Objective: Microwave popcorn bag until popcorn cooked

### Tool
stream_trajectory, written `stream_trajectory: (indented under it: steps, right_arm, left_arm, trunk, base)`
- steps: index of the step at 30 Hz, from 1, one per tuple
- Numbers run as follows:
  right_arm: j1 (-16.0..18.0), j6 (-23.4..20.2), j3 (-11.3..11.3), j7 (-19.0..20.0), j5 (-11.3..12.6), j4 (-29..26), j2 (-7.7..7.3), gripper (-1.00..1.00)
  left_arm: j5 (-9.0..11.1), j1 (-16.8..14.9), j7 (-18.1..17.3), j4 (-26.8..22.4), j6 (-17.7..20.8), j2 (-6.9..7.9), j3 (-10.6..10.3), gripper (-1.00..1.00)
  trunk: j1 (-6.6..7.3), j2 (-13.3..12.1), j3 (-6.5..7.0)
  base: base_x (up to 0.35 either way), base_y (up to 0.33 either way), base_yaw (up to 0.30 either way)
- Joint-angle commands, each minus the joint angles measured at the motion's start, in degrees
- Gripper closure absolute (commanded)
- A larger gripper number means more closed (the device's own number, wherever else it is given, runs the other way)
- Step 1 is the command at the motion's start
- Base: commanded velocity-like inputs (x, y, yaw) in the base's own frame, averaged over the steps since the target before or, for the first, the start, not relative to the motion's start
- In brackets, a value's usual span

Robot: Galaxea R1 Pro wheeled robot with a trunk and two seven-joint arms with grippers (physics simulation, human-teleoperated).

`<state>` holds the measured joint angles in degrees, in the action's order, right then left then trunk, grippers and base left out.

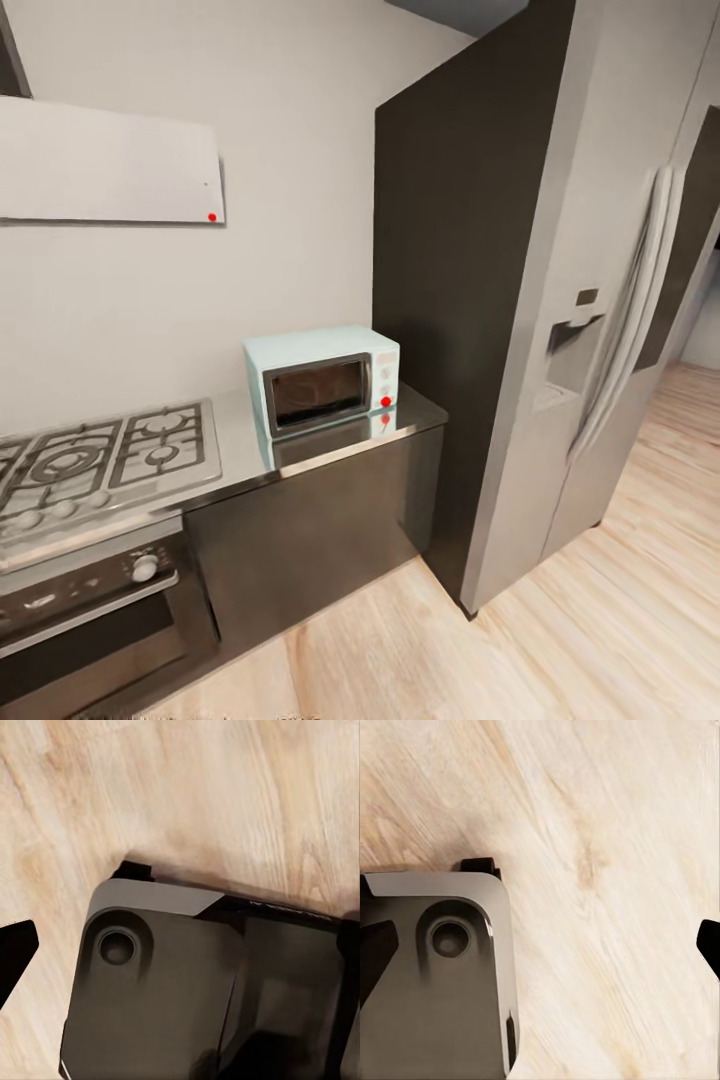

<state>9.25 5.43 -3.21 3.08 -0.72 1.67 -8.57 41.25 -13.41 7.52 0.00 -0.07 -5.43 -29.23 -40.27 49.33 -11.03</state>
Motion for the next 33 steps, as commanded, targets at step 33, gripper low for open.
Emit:
stream_trajectory:
  steps: [33]
  right_arm:
    - [0.07, 0.76, -0.19, 0.12, -4.62, 0.18, 0.61, -1.0]
  left_arm:
    - [4.09, -0.04, 0.3, 0.0, 0.09, 1.63, -0.3, -1.0]
  trunk:
    - [-0.01, 0.06, -0.08]
  base:
    - [0.0, 0.0, 0.27]
